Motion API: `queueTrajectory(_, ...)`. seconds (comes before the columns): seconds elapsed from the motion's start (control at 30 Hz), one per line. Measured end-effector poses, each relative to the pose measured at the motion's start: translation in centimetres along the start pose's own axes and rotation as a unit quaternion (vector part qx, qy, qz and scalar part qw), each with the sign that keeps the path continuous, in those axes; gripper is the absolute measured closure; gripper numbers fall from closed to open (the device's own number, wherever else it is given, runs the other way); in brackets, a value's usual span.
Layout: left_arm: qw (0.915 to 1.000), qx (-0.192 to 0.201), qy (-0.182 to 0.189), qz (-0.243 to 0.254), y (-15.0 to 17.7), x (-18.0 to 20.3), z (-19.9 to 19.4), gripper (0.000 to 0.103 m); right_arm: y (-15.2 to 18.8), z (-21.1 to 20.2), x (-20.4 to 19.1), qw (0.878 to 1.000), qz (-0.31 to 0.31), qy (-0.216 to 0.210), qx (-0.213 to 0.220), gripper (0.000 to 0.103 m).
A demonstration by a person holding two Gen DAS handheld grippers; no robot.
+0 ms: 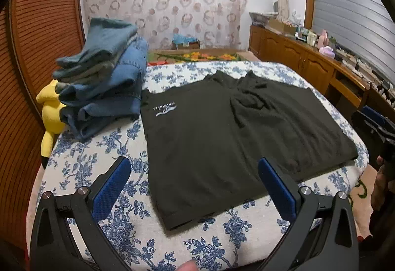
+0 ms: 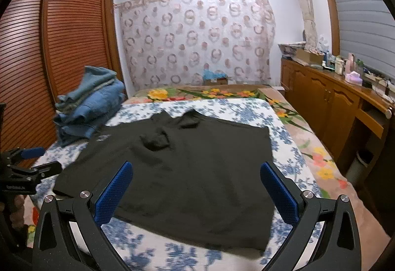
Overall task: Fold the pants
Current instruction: 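Move the right tool down onto the black garment's hem edge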
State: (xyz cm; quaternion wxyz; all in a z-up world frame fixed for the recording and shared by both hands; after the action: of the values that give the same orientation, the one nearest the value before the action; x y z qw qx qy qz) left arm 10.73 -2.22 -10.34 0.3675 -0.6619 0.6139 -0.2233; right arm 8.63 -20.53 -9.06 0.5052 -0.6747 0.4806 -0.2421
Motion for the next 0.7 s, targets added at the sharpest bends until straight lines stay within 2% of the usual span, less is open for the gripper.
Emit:
queueTrajectory(0.23,0.9997,-0.012,0.011,0.018,0.2,-0.1,1.6,0.000,-0.1,0.6,1.6,0.999,0.010,0.028,-0.025,0.000)
queueTrajectory(0.47,0.9989,-0.015,0.026,0.035,-0.8,0.2,3.3,0.000,-1.8,1.3,2.1,0.998,0.006,0.054,-0.044,0.000)
queueTrajectory(0.7,0.9966,-0.028,0.053,0.056,-1.4,1.6,4.5,0.000,-3.5,2.9,2.3,0.996,0.006,0.041,-0.082,0.001)
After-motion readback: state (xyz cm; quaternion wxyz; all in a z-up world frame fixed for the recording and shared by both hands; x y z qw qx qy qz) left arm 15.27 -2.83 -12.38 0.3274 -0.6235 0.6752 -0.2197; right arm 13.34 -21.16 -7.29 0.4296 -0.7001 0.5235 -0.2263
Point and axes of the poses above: each gripper's, at about its wrist camera, not at the fingertips, and z roughly the way its jaws point, x to its right, y to its underside, the point moved 10 cm from there along z, roughly the way its jaws point, and after that the axes turned 15 degrees about -y, right-handed, at the moved point
